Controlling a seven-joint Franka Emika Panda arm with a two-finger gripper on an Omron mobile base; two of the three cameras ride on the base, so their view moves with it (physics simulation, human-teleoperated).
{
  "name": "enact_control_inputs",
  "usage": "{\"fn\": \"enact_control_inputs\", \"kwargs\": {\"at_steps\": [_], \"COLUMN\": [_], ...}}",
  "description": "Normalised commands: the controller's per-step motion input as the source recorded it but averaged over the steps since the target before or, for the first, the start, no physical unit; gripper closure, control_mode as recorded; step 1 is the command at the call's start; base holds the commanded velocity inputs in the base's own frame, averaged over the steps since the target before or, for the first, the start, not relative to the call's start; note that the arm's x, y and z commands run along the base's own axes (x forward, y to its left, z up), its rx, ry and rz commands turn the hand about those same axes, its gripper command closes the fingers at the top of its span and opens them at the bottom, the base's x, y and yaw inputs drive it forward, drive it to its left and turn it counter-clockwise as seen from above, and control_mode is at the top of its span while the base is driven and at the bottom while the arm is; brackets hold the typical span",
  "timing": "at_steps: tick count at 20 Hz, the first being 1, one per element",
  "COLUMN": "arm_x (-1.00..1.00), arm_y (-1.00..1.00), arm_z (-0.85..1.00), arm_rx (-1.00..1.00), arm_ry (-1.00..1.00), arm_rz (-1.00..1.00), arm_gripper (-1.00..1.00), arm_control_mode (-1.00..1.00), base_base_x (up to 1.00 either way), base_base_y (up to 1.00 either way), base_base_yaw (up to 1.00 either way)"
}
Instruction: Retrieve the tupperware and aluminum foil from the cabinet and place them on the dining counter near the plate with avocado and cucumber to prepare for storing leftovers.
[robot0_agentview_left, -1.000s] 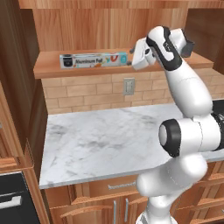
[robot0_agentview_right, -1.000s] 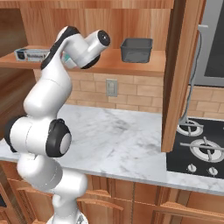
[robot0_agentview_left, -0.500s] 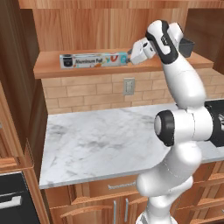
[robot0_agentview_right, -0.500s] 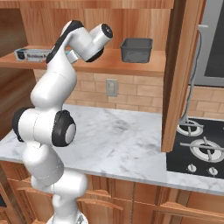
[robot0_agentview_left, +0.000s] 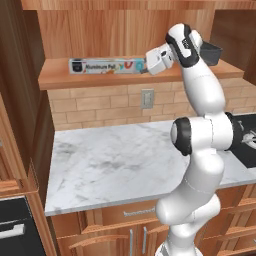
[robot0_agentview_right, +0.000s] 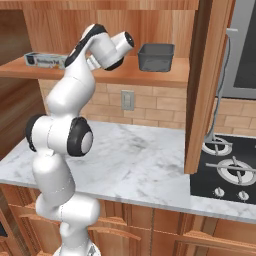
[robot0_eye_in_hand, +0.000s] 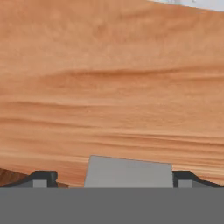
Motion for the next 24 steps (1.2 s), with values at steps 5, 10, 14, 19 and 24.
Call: {"fn": "enact_control_inputs", "kwargs": {"at_steps": [5,10,14,19,24], "arm_x": [0.15,0.09,0.02,0.00,0.00], "arm_y": [0.23,0.20,0.14,0.00,0.00], "arm_z": [-0.10,0.00,0.00,0.00,0.00], "arm_rx": [0.00,0.00,0.00,0.00,0.00], "arm_ry": [0.00,0.00,0.01,0.00,0.00], "arm_rz": [0.18,0.17,0.07,0.00,0.00], "arm_gripper": [-1.00,-1.00,1.00,1.00,1.00], "arm_control_mode": [-1.00,-1.00,-1.00,-1.00,-1.00], "base_base_x": [0.00,0.00,0.00,0.00,0.00], "base_base_y": [0.00,0.00,0.00,0.00,0.00], "base_base_yaw": [0.00,0.00,0.00,0.00,0.00]}}
